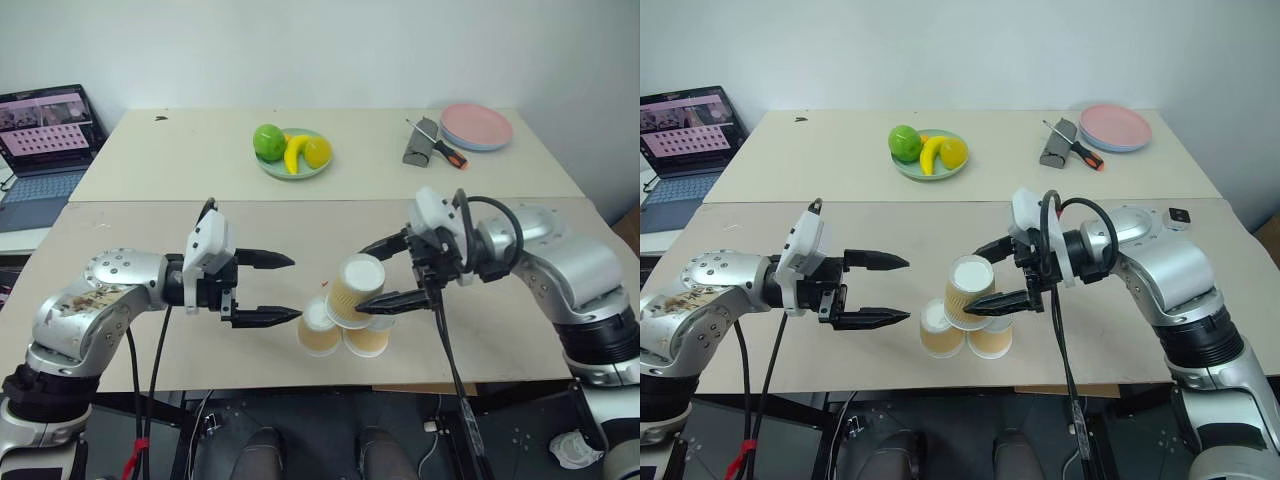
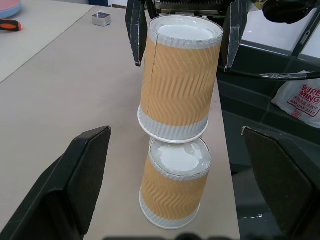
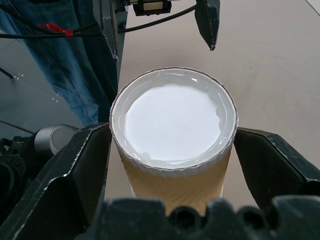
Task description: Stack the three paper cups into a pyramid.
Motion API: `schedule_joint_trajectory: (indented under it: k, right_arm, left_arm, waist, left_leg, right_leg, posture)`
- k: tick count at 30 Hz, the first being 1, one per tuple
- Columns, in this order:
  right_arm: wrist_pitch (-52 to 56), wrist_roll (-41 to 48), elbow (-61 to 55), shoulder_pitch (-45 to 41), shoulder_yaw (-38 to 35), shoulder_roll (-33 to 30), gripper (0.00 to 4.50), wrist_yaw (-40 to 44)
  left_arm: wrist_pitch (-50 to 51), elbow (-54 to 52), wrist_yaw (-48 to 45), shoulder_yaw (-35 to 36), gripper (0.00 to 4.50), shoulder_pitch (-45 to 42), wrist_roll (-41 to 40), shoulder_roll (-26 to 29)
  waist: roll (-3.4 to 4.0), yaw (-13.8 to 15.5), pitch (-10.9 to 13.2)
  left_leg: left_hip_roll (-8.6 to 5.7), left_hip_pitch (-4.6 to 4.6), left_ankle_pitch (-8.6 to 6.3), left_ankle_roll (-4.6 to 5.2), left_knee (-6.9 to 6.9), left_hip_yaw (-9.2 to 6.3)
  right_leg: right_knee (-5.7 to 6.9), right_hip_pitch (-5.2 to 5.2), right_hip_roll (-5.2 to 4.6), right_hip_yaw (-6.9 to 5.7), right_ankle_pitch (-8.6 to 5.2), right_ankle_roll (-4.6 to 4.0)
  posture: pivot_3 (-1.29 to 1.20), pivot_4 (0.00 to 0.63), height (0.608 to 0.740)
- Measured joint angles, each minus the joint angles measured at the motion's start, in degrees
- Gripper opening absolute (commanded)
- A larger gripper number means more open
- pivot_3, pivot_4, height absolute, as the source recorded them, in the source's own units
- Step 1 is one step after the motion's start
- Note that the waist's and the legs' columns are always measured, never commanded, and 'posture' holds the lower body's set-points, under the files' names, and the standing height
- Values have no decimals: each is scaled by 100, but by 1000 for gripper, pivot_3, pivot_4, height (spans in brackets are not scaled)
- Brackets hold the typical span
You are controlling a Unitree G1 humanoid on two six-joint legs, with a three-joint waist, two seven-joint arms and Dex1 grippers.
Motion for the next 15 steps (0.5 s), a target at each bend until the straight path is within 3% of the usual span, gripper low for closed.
schedule_joint_trajectory:
  k: [15]
  right_arm:
    - [418, 661, -745, -627, -407, -191, 4433, -177]
  left_arm:
    - [-1, 3, 35, 0, 4500, 0, 7, -2]
  waist:
    - [0, -2, 1]
  left_leg:
    - [1, 1, 0, 0, 0, -1]
  right_leg:
    - [0, 0, 0, -1, 0, 0]
  posture:
    - [0, 150, 740]
